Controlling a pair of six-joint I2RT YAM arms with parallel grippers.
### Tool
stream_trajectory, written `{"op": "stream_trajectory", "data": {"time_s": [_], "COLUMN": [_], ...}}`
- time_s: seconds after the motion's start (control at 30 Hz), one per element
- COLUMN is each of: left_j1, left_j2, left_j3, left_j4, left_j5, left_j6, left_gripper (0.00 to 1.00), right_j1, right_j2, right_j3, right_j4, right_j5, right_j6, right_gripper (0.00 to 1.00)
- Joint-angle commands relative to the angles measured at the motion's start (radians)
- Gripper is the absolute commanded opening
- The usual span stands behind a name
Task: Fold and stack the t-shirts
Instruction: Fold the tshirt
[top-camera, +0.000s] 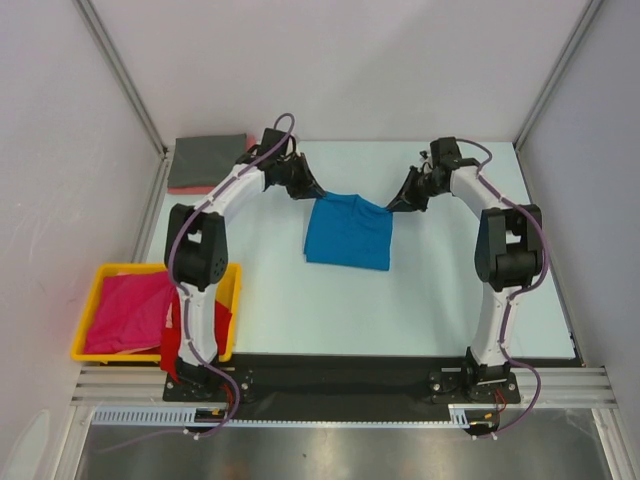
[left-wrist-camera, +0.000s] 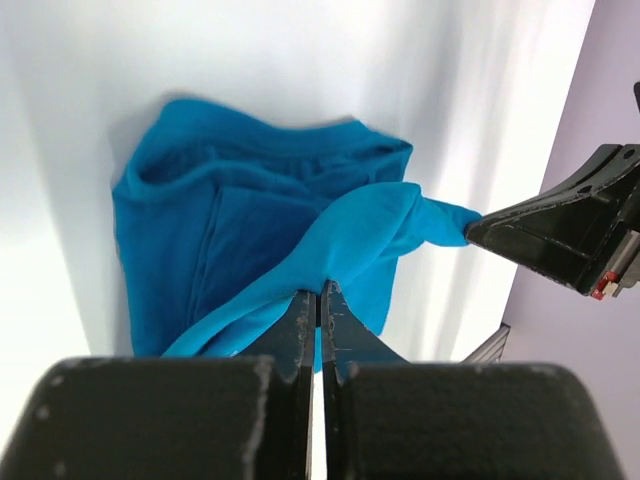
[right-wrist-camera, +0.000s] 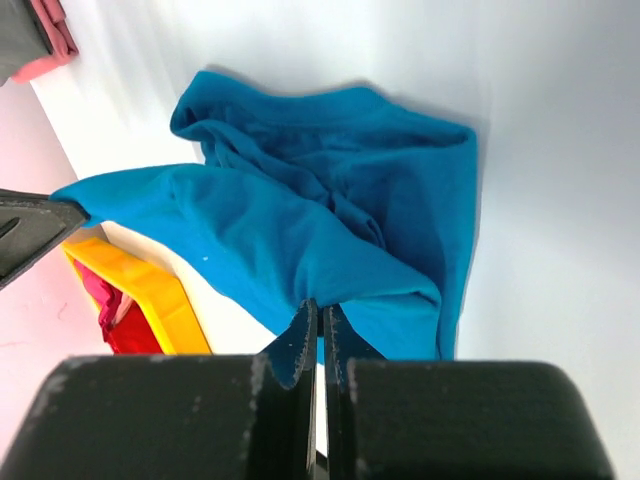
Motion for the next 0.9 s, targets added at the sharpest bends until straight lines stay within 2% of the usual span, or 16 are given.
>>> {"op": "stream_trajectory", "data": {"time_s": [0.0, 0.23, 0.3, 0.33, 0.4, 0.5, 0.53, 0.57, 0.63, 0.73, 0.83, 0.87], "left_j1": [0.009, 0.026, 0.032, 0.034, 0.043, 0.049, 0.049, 0.052, 0.051, 0.046, 0.032, 0.022], "left_j2": [0.048, 0.129, 0.160, 0.167, 0.183, 0.201, 0.201, 0.198, 0.165, 0.112, 0.049, 0.037], "left_j3": [0.073, 0.120, 0.146, 0.157, 0.186, 0.280, 0.306, 0.349, 0.364, 0.299, 0.173, 0.121], "left_j4": [0.002, 0.019, 0.014, 0.009, -0.011, -0.096, -0.119, -0.154, -0.169, -0.140, -0.049, -0.005], "left_j5": [0.035, 0.064, 0.067, 0.049, 0.020, -0.099, -0.154, -0.175, -0.195, -0.166, -0.074, -0.057], "left_j6": [0.008, -0.004, 0.001, 0.002, 0.005, 0.071, 0.086, 0.102, 0.139, 0.143, 0.120, 0.117], "left_gripper": [0.00, 0.00, 0.04, 0.06, 0.19, 0.31, 0.36, 0.43, 0.52, 0.52, 0.43, 0.36], "right_j1": [-0.006, -0.021, -0.023, -0.024, -0.027, -0.041, -0.043, -0.044, -0.044, -0.038, -0.005, 0.006], "right_j2": [0.036, 0.111, 0.136, 0.145, 0.170, 0.226, 0.242, 0.259, 0.262, 0.199, 0.139, 0.127], "right_j3": [0.054, 0.135, 0.162, 0.172, 0.207, 0.297, 0.343, 0.385, 0.454, 0.421, 0.373, 0.339], "right_j4": [0.006, 0.001, -0.002, -0.005, -0.011, -0.069, -0.153, -0.201, -0.279, -0.284, -0.238, -0.217], "right_j5": [-0.033, -0.048, -0.044, -0.037, 0.005, 0.074, 0.097, 0.126, 0.211, 0.246, 0.214, 0.208], "right_j6": [-0.002, 0.008, 0.009, 0.009, 0.000, -0.058, -0.083, -0.139, -0.184, -0.218, -0.209, -0.204], "right_gripper": [0.00, 0.00, 0.00, 0.06, 0.13, 0.24, 0.28, 0.29, 0.29, 0.31, 0.34, 0.35]}}
